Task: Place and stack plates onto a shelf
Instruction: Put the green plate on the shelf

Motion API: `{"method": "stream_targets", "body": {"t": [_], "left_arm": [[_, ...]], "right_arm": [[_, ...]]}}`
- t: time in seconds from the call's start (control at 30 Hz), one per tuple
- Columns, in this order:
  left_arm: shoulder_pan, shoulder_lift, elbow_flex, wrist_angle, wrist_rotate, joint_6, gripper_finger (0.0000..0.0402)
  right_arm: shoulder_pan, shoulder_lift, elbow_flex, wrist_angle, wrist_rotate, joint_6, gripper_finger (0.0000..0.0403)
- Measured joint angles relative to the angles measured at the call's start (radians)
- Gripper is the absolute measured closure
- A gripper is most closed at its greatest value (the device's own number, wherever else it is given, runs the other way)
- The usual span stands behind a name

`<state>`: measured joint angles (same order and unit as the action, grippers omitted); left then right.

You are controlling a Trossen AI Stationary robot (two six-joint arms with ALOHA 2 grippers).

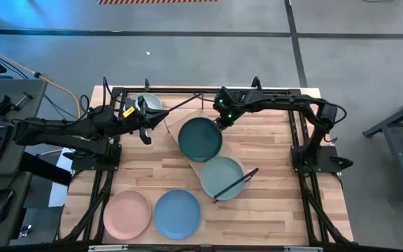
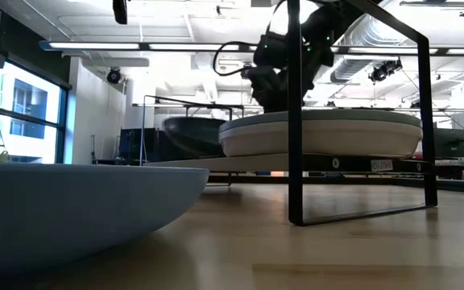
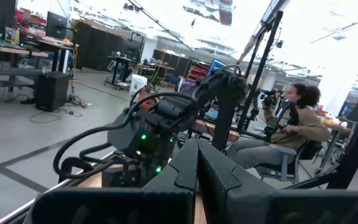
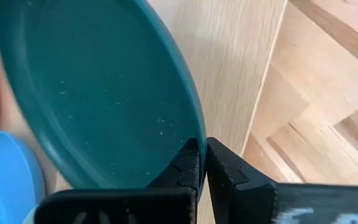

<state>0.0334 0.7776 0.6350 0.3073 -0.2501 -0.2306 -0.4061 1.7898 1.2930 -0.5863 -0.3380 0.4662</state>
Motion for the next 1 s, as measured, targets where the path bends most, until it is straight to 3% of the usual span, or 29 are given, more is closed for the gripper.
{"method": "stream_targets", "body": {"t": [0.47,0.83,1.0], "left_arm": [[0.000,0.000,0.000,0.000,0.000,-0.001,0.0401],[0.000,0.000,0.000,-0.013,0.000,-0.002,0.0401],[0.000,0.000,0.000,-0.037,0.000,-0.002,0.0401]], "right_arm": [[0.000,0.010,0.000,0.016,0.048,-0.003,0.0390],[0.000,0.008,0.000,0.023,0.045,-0.030,0.0240],[-0.021,-0.044,0.001,-0.095,0.050,-0.104,0.0210]]}}
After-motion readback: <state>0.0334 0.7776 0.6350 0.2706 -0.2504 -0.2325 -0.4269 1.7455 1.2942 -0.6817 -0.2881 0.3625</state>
